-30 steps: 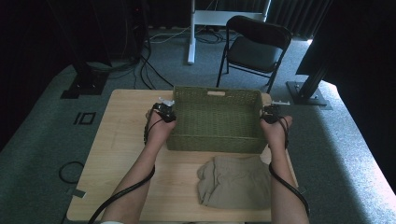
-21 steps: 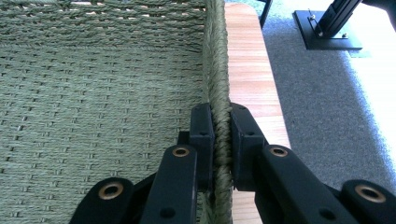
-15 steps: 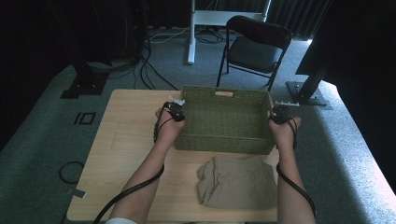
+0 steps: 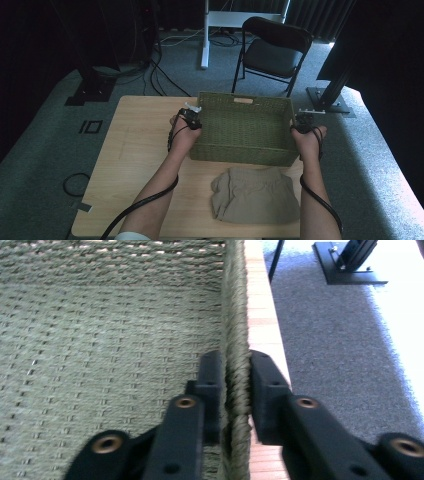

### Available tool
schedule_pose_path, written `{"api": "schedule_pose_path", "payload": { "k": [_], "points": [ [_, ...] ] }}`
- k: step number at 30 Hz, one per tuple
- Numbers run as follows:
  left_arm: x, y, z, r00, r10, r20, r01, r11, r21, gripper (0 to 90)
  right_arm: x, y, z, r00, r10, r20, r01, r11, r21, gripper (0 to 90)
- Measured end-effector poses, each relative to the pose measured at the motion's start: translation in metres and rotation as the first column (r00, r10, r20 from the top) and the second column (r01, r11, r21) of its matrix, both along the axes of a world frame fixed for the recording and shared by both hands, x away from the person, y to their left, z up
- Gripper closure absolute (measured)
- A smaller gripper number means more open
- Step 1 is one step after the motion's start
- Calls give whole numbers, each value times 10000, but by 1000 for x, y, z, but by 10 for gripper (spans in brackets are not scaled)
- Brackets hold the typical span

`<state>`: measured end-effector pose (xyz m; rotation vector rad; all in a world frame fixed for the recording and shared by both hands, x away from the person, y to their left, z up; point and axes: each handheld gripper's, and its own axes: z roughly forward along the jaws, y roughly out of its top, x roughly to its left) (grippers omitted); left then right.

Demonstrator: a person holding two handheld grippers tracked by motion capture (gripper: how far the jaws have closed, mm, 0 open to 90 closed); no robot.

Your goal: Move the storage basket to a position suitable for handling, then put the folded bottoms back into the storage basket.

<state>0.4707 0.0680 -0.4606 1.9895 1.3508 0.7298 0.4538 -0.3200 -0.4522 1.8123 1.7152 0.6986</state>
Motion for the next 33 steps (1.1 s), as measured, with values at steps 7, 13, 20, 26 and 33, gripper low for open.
{"api": "schedule_pose_path", "payload": {
  "k": [7, 13, 20, 26, 33],
  "points": [
    [1, 3, 6, 9990, -337, 280, 347, 9988, -359, 553, -2, -1, 2, 9954, 744, 609, -762, 9967, 277, 514],
    [1, 4, 9, 9954, -828, 474, 862, 9934, -756, 408, -4, 1, 3, 9806, 1375, 1397, -1485, 9863, 717, 196],
    [1, 7, 14, 9899, -1260, 648, 1331, 9837, -1208, 334, -5, 3, 5, 9696, 1854, 1598, -1931, 9806, 338, 134],
    [0, 13, 20, 9859, -1556, 611, 1632, 9752, -1496, 287, -7, 3, 6, 9649, 1971, 1735, -2100, 9759, 591, 135],
    [-8, 19, 27, 9756, -2110, 608, 2189, 9557, -1965, 277, -10, 3, 6, 9623, 2088, 1742, -2214, 9735, 567, 133]
  ]
}}
